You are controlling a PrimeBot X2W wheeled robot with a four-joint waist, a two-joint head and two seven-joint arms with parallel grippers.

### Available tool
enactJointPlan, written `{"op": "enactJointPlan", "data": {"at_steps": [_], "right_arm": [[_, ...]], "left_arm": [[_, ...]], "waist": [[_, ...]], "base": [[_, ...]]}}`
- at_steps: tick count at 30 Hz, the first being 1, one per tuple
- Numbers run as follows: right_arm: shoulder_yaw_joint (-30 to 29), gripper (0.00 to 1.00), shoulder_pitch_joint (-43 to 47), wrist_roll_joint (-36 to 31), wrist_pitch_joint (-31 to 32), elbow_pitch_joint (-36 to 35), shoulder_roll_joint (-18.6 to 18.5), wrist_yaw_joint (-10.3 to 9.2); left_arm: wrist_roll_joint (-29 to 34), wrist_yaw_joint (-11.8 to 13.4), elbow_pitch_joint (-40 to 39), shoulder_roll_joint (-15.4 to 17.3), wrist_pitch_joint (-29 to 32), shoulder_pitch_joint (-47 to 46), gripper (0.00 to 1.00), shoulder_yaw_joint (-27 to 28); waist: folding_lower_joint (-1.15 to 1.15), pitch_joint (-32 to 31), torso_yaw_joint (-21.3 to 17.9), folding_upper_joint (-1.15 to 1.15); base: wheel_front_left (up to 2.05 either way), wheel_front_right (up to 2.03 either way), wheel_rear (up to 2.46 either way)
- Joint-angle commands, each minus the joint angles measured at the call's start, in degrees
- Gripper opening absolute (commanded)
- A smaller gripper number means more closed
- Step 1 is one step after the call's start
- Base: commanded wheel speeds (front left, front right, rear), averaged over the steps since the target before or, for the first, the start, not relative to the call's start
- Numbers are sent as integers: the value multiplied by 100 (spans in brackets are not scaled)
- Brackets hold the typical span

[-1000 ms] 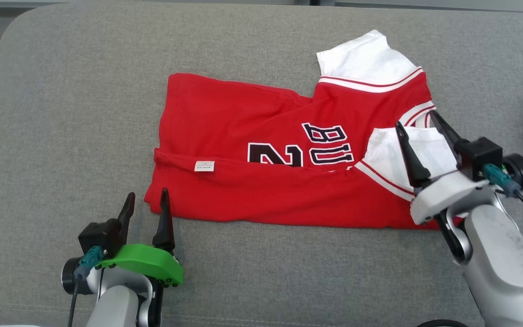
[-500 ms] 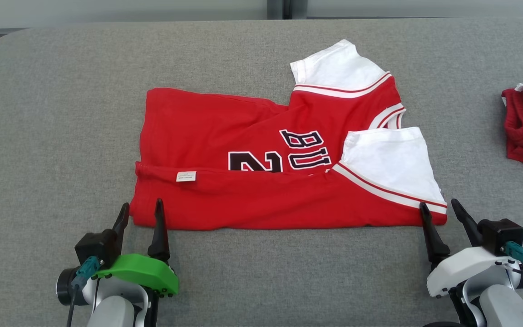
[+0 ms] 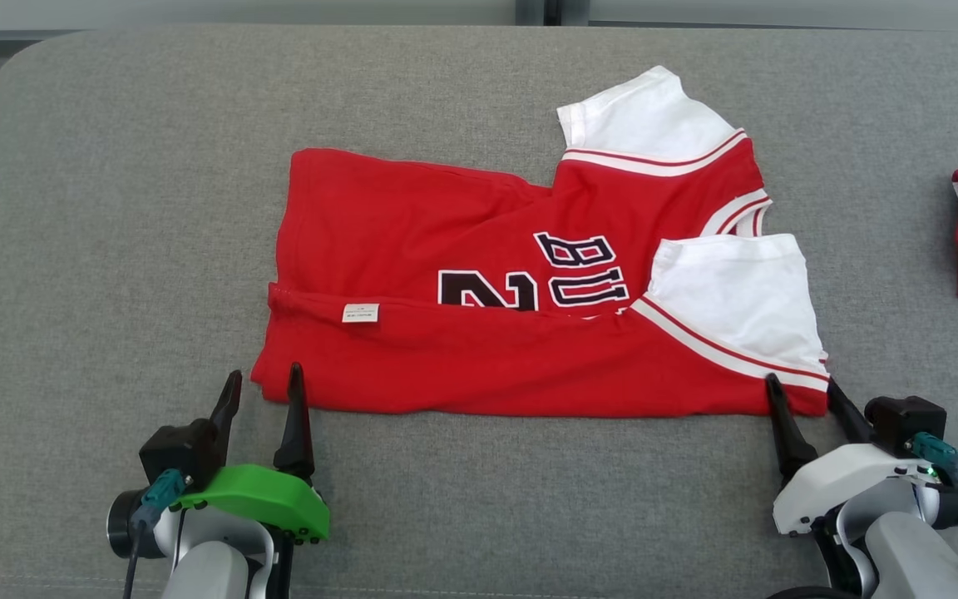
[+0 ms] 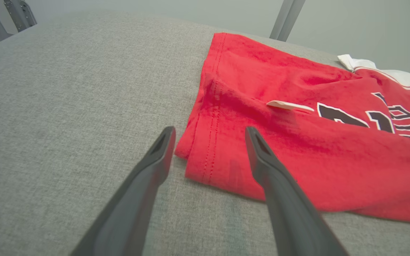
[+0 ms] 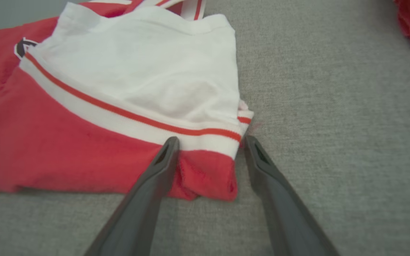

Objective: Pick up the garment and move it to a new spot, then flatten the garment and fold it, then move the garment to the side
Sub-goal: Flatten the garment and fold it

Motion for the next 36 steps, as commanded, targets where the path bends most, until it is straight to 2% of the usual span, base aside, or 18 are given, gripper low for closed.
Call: {"op": "enactJointPlan", "data": {"at_steps": [1,2,9,18,32,33,34,36], "right_arm": [[134,12,67,21,113,168,61,4],[209,0,54,84,114,195,33,5],[116,0,36,418,73,-46,-336,-10],[145,0,50,420,66,-429,-366,-4],[292,0,-85,462,66,-633,-411,-3],[290,0,-90,466,66,-635,-411,-3],[287,0,-97,473,66,-638,-412,-4],[278,0,-108,480,66,-650,-420,-4]], "left_arm": [[-19,-26,-6,32,2,-47,100,8],[-12,-29,-8,31,2,-51,100,18],[-62,-10,88,31,2,30,100,88],[-141,-176,406,31,2,-121,100,136],[-223,-359,676,30,2,-349,100,247],[-243,-380,722,31,2,-367,84,233],[-276,-390,762,34,2,-393,55,234],[-294,-397,878,33,3,-425,29,216]], "waist": [[0,14,15,0],[0,18,20,0],[0,-49,-47,0],[0,-17,-166,0],[0,198,-360,0],[0,208,-367,0],[0,223,-373,0],[0,247,-375,0]], "base": [[0,0,0],[0,0,0],[0,0,0],[0,0,0],[0,0,0],[0,0,0],[0,0,0],[0,0,0]]}}
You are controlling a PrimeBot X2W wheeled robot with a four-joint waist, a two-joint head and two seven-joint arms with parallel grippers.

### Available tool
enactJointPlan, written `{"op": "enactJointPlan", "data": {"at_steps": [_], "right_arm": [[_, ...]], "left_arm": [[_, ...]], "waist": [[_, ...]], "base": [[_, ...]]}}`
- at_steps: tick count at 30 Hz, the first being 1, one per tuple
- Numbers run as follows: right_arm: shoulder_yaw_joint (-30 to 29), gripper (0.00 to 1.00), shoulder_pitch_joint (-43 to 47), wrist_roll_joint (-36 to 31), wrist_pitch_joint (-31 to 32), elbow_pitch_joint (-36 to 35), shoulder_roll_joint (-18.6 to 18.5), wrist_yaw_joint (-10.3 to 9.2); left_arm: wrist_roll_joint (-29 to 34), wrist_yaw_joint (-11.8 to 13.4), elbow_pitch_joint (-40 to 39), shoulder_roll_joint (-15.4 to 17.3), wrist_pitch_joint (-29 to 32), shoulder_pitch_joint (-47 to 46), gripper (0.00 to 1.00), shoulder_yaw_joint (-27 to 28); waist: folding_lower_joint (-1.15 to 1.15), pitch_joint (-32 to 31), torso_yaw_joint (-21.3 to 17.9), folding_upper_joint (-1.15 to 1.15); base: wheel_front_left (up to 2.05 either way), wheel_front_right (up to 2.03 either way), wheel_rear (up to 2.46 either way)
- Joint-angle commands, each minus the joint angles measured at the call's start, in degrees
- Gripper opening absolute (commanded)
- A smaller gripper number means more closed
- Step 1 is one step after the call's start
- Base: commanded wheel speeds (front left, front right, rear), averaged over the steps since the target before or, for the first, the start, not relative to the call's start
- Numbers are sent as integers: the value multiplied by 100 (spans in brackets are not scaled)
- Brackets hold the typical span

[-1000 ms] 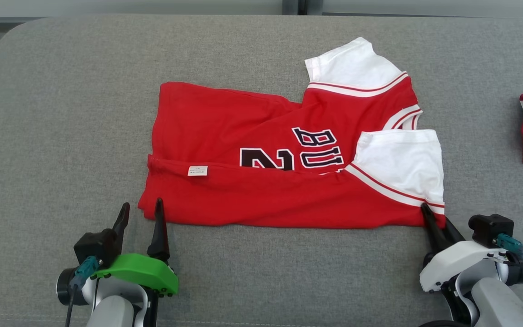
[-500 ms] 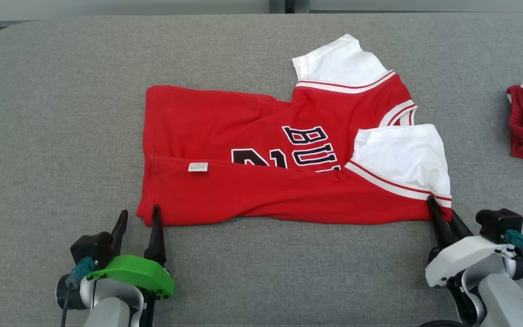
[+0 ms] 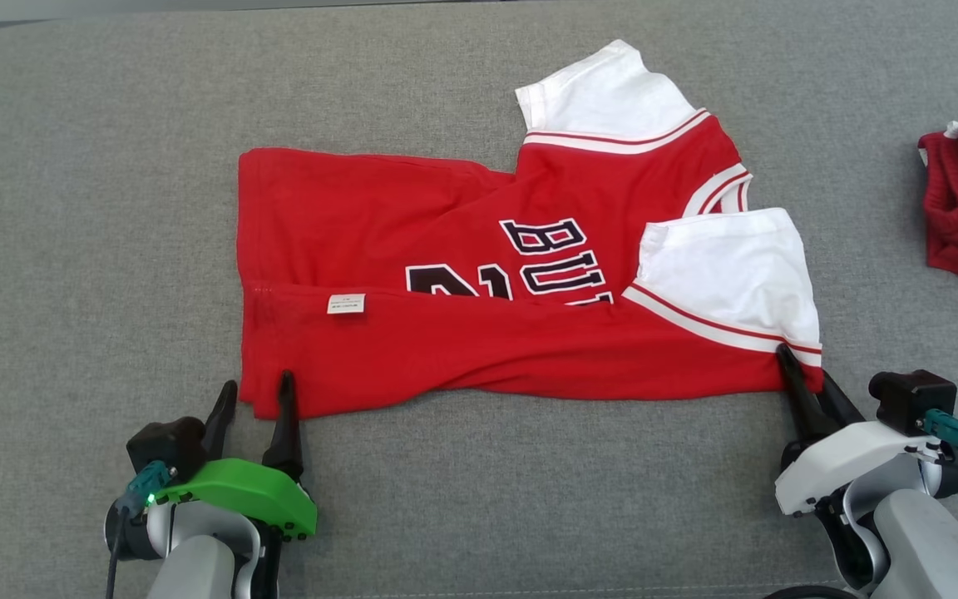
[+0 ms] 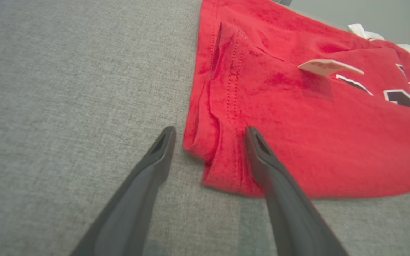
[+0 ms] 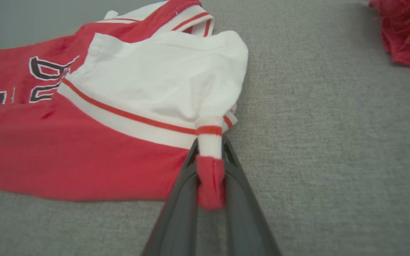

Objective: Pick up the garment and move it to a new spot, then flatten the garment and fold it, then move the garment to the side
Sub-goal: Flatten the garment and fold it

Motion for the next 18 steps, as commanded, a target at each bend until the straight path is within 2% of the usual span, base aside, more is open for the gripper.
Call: {"op": "enactJointPlan", "data": {"at_steps": [1,2,9,18], "right_arm": [[-33,0,-56,36,7,-8,-61,-14],[-31,0,-61,37,7,-9,-63,-14],[-46,0,-63,41,7,27,-28,-14],[-46,0,229,104,6,181,168,-13]], "left_arm": [[-61,-36,121,33,4,-107,13,-22],[-82,-43,159,33,7,-126,0,-31],[-134,-123,255,32,7,-78,0,-79],[-105,-179,411,36,6,404,0,41]], "waist": [[0,32,-5,0],[0,40,-4,0],[0,-36,11,0],[0,-674,-3,0]], "base": [[0,0,0],[0,0,0],[0,0,0],[0,0,0]]}}
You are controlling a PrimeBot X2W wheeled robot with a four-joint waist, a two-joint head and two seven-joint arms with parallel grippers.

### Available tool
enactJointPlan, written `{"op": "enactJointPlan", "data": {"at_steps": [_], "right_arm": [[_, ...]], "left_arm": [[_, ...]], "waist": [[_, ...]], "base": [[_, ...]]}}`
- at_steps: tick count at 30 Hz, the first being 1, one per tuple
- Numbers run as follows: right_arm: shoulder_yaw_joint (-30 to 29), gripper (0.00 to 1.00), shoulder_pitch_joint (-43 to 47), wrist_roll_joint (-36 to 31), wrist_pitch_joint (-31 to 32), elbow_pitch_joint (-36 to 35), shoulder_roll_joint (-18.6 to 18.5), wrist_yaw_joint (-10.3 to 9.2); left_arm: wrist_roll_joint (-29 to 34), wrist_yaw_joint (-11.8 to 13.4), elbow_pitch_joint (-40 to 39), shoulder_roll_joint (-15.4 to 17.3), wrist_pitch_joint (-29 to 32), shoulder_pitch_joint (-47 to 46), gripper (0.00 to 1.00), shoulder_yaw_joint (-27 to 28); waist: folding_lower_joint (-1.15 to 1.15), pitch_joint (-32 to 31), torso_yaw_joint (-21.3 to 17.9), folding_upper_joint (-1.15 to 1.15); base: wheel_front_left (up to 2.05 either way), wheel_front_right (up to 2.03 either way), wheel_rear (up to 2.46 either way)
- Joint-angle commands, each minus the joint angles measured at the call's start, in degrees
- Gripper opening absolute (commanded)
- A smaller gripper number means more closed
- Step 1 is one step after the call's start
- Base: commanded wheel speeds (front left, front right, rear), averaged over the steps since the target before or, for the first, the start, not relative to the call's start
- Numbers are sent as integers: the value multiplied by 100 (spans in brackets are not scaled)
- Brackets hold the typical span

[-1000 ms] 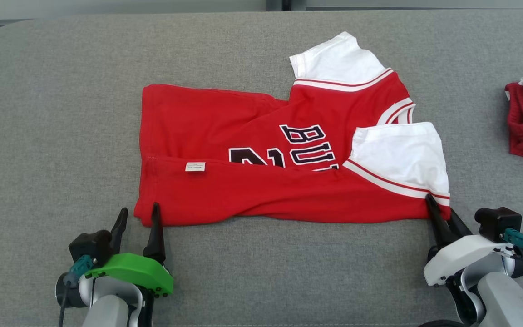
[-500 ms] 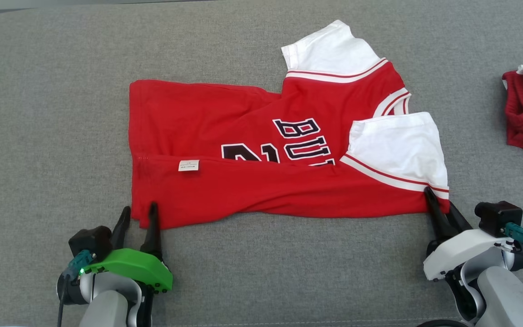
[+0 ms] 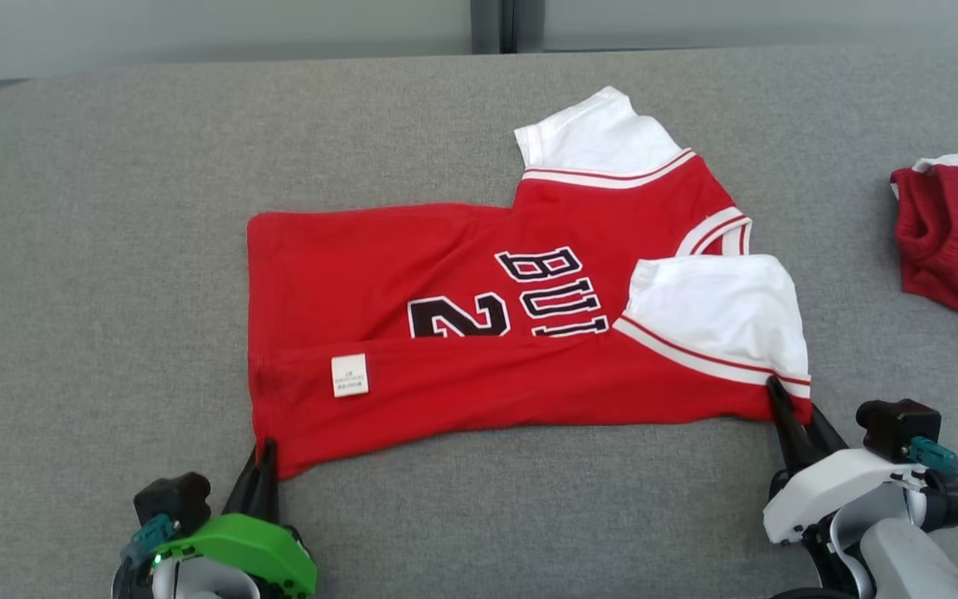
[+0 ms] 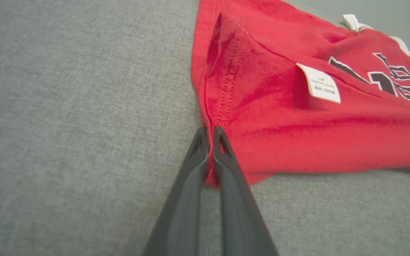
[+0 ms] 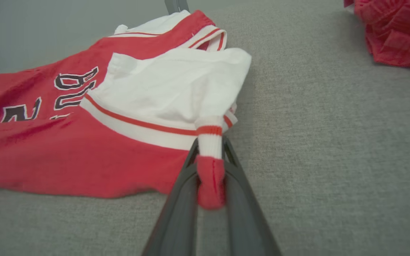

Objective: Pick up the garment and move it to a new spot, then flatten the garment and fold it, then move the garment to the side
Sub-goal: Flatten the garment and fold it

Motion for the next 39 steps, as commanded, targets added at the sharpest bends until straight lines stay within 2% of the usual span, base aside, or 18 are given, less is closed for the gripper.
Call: {"op": "enactJointPlan", "data": {"at_steps": [1,13,17,21,22,23,24,33,39], "right_arm": [[13,0,135,45,6,28,14,-12],[113,0,849,230,5,58,35,-15],[157,0,1073,307,3,-4,13,-16],[235,0,1175,364,-2,24,22,-15],[244,3,1172,368,-2,29,21,-15],[226,46,1159,353,-2,12,12,-15],[198,100,1142,331,-2,-9,19,-15],[-548,100,936,-109,-1,-472,120,-10],[-613,100,520,-359,-1,-759,181,-10]], "left_arm": [[51,-7,65,40,12,150,0,77],[667,70,506,56,8,696,0,832],[800,143,740,60,8,780,0,943],[753,102,842,59,8,795,0,914],[719,91,801,59,8,779,40,912],[702,89,762,58,8,777,100,901],[666,81,736,56,8,781,100,871],[692,134,-38,37,8,533,100,812],[793,79,-149,36,9,-90,100,776]], "waist": [[0,-304,-19,0],[0,-1120,-89,0],[0,-1252,-76,0],[0,-1272,-49,0],[0,-1263,-39,0],[0,-1249,-29,0],[0,-1228,-20,0],[0,-898,62,0],[0,-459,59,0]], "base": [[0,0,0],[0,0,0],[0,0,0],[0,0,0],[0,0,0],[0,0,0],[0,0,0],[0,0,0],[0,0,0]]}}
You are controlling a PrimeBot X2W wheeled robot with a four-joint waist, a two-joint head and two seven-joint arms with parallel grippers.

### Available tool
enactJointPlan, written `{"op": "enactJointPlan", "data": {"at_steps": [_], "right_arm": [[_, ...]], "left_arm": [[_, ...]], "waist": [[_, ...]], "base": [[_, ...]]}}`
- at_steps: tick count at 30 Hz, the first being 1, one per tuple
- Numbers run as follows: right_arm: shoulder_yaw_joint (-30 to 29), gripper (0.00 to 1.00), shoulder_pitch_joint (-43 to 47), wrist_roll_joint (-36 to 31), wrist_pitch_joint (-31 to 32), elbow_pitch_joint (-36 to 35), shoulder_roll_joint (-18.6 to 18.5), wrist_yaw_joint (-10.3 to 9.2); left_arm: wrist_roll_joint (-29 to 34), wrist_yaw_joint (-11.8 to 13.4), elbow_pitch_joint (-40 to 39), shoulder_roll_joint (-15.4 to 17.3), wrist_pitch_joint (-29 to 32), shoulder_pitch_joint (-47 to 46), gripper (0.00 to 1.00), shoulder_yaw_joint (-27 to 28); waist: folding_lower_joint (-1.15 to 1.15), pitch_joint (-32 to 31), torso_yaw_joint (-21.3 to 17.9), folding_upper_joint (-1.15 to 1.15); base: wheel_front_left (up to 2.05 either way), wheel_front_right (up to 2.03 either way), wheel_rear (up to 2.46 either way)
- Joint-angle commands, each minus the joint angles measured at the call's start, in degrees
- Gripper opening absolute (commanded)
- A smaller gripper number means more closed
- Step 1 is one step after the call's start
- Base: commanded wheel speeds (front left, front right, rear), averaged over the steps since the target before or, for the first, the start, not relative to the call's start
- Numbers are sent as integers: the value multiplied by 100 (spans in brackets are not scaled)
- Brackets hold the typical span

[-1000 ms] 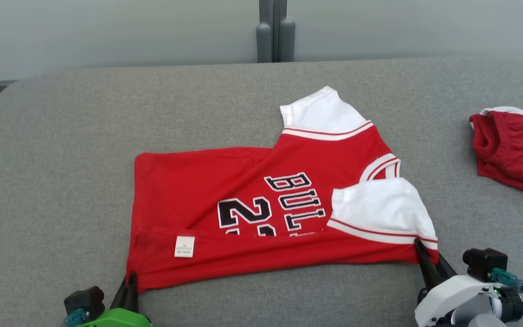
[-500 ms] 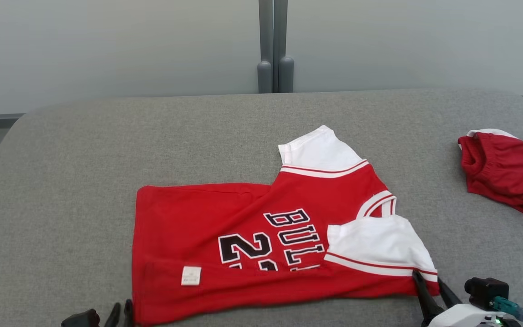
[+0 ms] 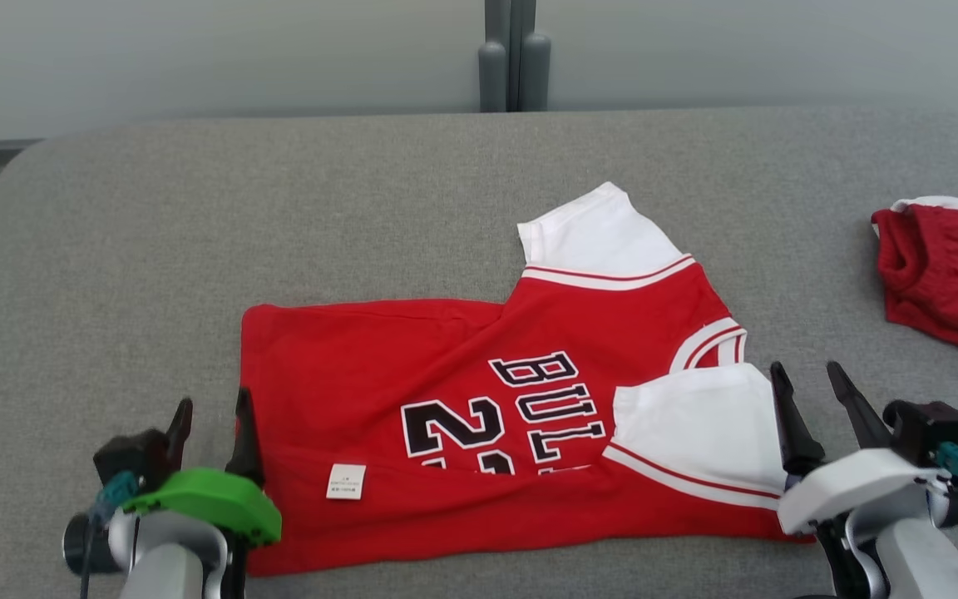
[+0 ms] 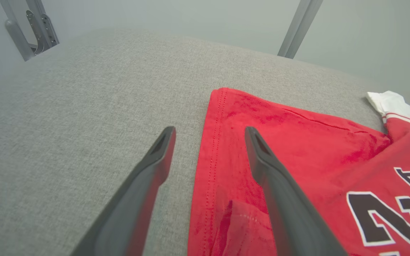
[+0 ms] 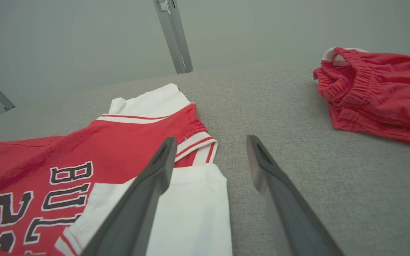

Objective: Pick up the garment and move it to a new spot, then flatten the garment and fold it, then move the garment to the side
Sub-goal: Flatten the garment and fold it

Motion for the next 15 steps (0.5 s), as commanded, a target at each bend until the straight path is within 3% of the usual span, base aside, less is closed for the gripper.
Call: {"op": "enactJointPlan", "data": {"at_steps": [1,8,15], "right_arm": [[32,100,-127,-28,-9,-32,6,-8],[453,100,-844,-120,-9,-26,-20,-9],[795,100,-1410,-55,-9,43,-47,-9]], "left_arm": [[60,-33,19,29,4,-162,100,-14],[246,-98,780,98,3,-1330,100,-243],[232,-125,1405,209,4,-2101,100,-75]], "waist": [[0,319,-5,0],[0,853,-110,0],[0,1323,-219,0]], "base": [[0,0,0],[0,0,0],[0,0,0]]}}
